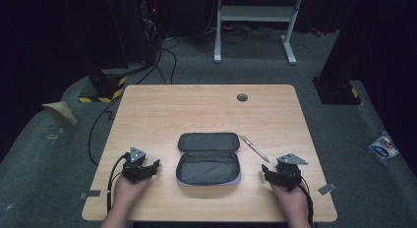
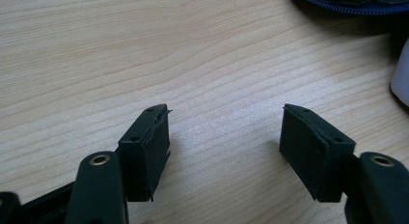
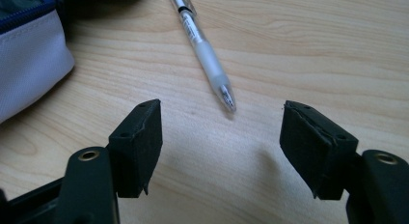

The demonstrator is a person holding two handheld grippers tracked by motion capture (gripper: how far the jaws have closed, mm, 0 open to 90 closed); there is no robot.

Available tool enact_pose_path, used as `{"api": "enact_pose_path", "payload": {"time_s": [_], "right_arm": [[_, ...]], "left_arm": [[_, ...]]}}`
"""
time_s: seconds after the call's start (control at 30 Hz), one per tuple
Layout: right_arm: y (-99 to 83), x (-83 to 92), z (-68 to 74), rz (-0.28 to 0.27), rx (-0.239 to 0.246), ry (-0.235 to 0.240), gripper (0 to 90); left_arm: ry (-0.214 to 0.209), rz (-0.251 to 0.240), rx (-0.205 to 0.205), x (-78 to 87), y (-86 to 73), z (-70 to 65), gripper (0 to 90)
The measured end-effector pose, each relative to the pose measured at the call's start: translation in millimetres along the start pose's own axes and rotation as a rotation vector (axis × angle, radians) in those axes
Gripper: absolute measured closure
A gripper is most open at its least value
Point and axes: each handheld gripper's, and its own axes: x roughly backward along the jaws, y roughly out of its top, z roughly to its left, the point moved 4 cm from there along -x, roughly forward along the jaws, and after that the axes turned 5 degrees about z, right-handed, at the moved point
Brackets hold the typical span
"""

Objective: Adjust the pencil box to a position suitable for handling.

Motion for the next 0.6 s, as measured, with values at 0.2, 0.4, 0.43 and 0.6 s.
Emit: {"api": "enact_pose_path", "payload": {"time_s": [0.2, 0.4, 0.43, 0.6], "right_arm": [[13.2, -5.4, 2.0, -0.026, 0.027, -0.005, 41.7], [25.1, -9.9, -5.3, -0.039, 0.012, 0.004, 45.5], [27.7, -10.2, -6.9, -0.041, 0.008, 0.009, 46.2], [34.7, -12.8, -18.8, -0.059, -0.027, 0.034, 51.2]], "left_arm": [[-0.002, 0.000, 0.000, 0.2, -0.2, -0.4, 34.7], [-0.005, 0.001, -0.001, 0.6, -0.6, -0.9, 34.8], [-0.005, 0.001, -0.001, 0.6, -0.6, -0.9, 34.8], [-0.004, -0.001, -0.001, 0.6, -0.6, -1.0, 34.8]]}}
